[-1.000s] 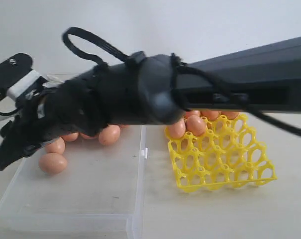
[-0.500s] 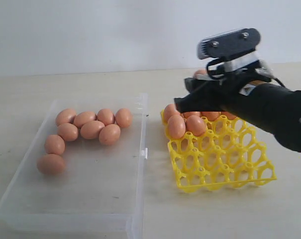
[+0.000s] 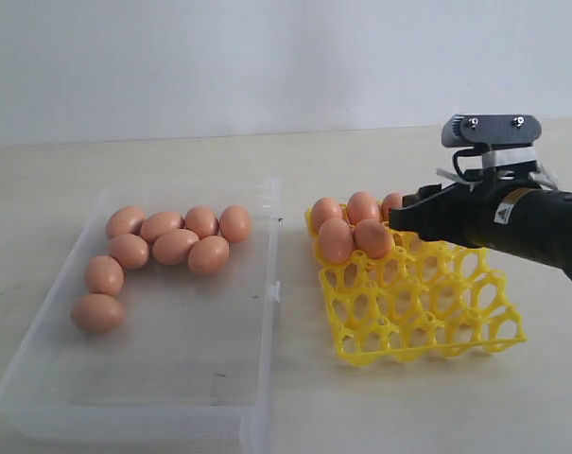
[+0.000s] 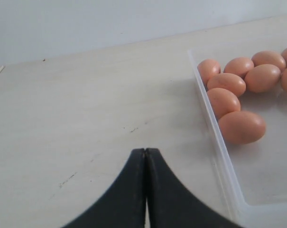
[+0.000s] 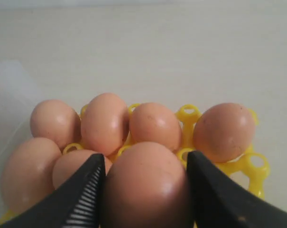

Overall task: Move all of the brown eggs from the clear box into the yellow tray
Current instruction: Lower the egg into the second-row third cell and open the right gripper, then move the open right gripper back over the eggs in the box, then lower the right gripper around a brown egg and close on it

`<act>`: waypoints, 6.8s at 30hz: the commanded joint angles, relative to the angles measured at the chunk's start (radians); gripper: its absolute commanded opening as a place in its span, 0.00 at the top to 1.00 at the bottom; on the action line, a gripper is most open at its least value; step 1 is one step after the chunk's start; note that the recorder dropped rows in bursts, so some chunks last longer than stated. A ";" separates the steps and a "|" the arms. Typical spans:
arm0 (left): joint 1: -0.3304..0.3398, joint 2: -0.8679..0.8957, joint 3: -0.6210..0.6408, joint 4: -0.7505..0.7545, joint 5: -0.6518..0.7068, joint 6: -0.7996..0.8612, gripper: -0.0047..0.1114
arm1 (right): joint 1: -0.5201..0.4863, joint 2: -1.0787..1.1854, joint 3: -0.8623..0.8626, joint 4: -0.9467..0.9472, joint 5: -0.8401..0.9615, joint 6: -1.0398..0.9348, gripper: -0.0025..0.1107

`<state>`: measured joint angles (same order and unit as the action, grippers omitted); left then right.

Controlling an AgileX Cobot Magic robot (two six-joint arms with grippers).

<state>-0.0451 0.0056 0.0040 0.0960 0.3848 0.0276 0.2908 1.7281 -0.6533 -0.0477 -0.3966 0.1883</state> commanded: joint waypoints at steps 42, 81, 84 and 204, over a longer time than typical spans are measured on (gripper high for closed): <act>-0.005 -0.006 -0.004 -0.001 -0.006 -0.005 0.96 | -0.055 0.172 -0.127 -0.067 -0.047 -0.001 0.98; -0.005 -0.006 -0.004 -0.001 -0.006 -0.005 0.96 | -0.055 0.172 -0.154 -0.112 0.004 0.024 0.86; -0.005 -0.006 -0.004 -0.001 -0.006 -0.005 0.96 | -0.055 0.172 -0.154 -0.112 0.004 0.063 0.71; -0.005 -0.006 -0.004 -0.001 -0.006 -0.005 0.96 | 0.640 0.768 -1.410 0.264 1.140 -0.526 0.96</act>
<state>-0.0451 0.0056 0.0040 0.0960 0.3848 0.0276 0.9289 2.4969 -2.0591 0.2138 0.7588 -0.3383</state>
